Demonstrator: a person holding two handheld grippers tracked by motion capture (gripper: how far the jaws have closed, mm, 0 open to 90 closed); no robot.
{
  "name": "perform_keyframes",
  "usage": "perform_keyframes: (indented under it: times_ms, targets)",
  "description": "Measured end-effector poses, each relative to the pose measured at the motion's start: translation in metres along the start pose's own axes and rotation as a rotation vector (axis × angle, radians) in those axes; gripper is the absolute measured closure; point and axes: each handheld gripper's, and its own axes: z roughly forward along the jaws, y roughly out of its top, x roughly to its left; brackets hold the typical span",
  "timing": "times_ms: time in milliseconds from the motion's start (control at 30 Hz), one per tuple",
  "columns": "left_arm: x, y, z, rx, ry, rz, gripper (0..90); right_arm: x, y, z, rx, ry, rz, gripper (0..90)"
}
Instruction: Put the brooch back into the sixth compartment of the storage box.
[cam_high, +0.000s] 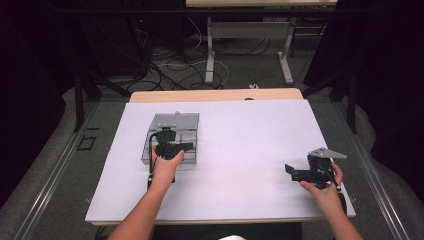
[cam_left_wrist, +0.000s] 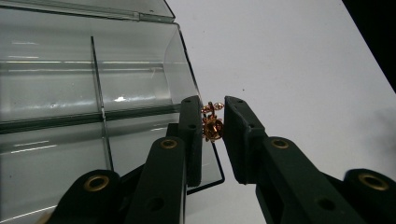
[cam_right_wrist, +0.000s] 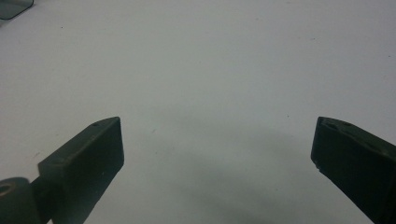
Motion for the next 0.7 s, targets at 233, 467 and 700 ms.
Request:
perform_keyframes:
  times_ms: [233, 467, 700]
  targets:
    - [0.005, -0.003, 0.003, 0.008, 0.006, -0.001, 77.9, 0.0, 0.0, 0.0, 0.001, -0.002, 0.002, 2.3]
    - [0.009, -0.007, 0.007, 0.018, 0.016, -0.007, 77.9, 0.0, 0.0, 0.0, 0.001, -0.004, 0.002, 2.4]
    - [0.013, -0.01, 0.01, 0.044, 0.02, -0.017, 77.9, -0.001, 0.0, -0.001, 0.0, -0.001, 0.002, 2.4]
